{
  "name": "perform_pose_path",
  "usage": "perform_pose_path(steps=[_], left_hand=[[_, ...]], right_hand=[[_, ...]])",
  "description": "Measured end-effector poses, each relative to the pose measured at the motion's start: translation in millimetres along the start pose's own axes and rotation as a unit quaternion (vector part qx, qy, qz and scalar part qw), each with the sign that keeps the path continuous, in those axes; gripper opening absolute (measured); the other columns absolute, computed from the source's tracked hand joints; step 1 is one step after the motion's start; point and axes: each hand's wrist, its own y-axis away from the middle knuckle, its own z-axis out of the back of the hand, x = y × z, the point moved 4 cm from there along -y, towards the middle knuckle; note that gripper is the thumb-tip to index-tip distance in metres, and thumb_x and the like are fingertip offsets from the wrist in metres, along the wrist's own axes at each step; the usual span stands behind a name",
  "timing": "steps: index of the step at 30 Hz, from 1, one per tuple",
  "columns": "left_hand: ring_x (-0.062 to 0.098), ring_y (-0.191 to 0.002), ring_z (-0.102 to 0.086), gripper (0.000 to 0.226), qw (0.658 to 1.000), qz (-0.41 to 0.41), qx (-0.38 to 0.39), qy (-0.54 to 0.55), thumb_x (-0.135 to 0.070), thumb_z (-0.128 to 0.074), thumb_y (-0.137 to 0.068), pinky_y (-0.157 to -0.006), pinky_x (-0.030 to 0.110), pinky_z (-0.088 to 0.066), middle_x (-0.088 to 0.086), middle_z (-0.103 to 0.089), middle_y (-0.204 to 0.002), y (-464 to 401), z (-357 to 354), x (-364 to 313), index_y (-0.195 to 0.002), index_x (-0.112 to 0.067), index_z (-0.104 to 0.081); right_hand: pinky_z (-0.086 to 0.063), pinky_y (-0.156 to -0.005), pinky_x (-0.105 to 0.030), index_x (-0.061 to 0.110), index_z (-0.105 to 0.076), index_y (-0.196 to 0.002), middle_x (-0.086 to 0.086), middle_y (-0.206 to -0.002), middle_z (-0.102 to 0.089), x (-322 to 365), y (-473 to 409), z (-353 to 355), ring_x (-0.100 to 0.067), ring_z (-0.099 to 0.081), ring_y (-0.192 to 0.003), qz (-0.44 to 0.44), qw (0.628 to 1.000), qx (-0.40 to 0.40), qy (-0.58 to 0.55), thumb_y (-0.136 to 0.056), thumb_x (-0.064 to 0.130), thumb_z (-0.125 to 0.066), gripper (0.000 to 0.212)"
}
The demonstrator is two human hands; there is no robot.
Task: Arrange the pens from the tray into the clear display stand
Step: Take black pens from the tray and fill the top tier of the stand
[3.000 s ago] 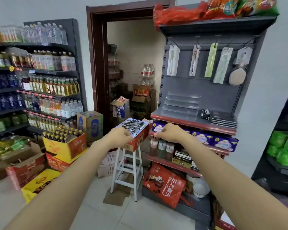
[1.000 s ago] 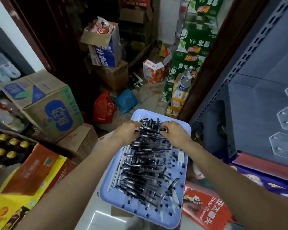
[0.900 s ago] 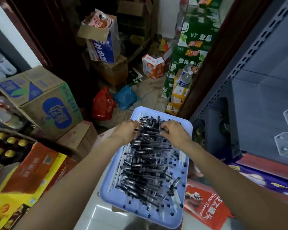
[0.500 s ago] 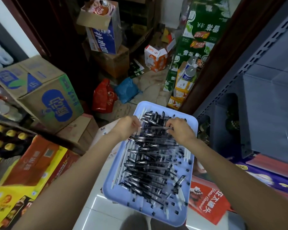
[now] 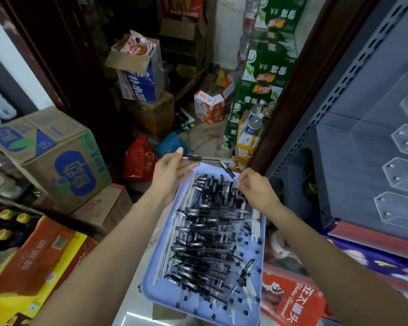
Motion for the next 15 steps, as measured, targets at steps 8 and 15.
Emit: perform_pose_path(steps=[8, 15], left_hand=[[0.013, -0.049, -0.066, 0.019, 0.990, -0.131, 0.002, -0.045, -0.013, -0.042, -0.099, -0.055, 0.021, -0.054, 0.003, -0.064, -0.046, 17, -108, -27, -0.080, -0.009, -0.039], [0.027, -0.063, -0.070, 0.019, 0.988, -0.139, -0.058, -0.026, -0.019, -0.046, -0.098, -0.085, 0.046, -0.055, 0.004, -0.067, -0.052, 29, -156, -19, -0.080, -0.011, -0.043]], right_hand=[[-0.056, -0.073, -0.037, 0.007, -0.033, -0.141, -0.010, -0.108, -0.055, 5, 27, 50, -0.024, -0.059, -0.093, -0.115, 0.950, -0.048, -0.287, -0.094, 0.007, -0.051, 0.050], [-0.036, -0.055, -0.023, 0.012, -0.050, -0.099, -0.015, -0.109, -0.064, -19, 53, 90, -0.015, -0.051, -0.072, -0.036, 0.965, -0.020, -0.259, -0.089, 0.020, -0.061, 0.016]])
